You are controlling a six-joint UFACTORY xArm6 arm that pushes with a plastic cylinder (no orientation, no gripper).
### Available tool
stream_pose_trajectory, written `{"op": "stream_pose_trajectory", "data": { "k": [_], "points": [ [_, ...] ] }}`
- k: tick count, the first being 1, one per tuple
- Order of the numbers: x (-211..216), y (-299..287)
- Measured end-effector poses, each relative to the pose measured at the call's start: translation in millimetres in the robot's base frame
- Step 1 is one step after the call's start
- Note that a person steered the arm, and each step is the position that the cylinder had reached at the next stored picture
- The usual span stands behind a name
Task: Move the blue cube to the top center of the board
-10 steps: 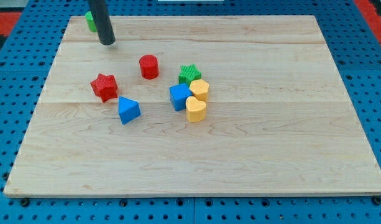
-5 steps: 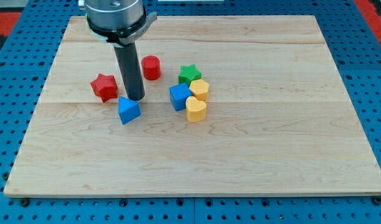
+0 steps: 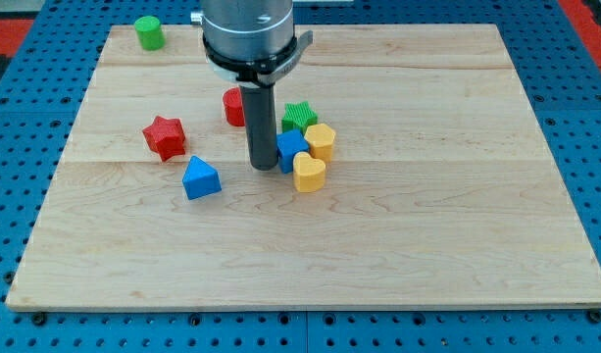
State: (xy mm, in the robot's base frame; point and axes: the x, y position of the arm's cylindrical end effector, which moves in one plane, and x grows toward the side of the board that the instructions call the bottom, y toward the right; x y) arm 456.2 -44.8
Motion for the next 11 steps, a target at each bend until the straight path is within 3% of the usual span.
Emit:
{"op": "stream_pose_trajectory", "data": {
  "k": [1, 3, 6, 8, 9, 10, 11],
  "points": [
    [10.2, 0.0],
    [-33.1, 84.4],
    [-157.9, 110.5],
    [-186.8, 201.5],
    [-217.5, 157.2],
    [-222.2, 90.3],
    [-186.8, 122.6]
  ]
}}
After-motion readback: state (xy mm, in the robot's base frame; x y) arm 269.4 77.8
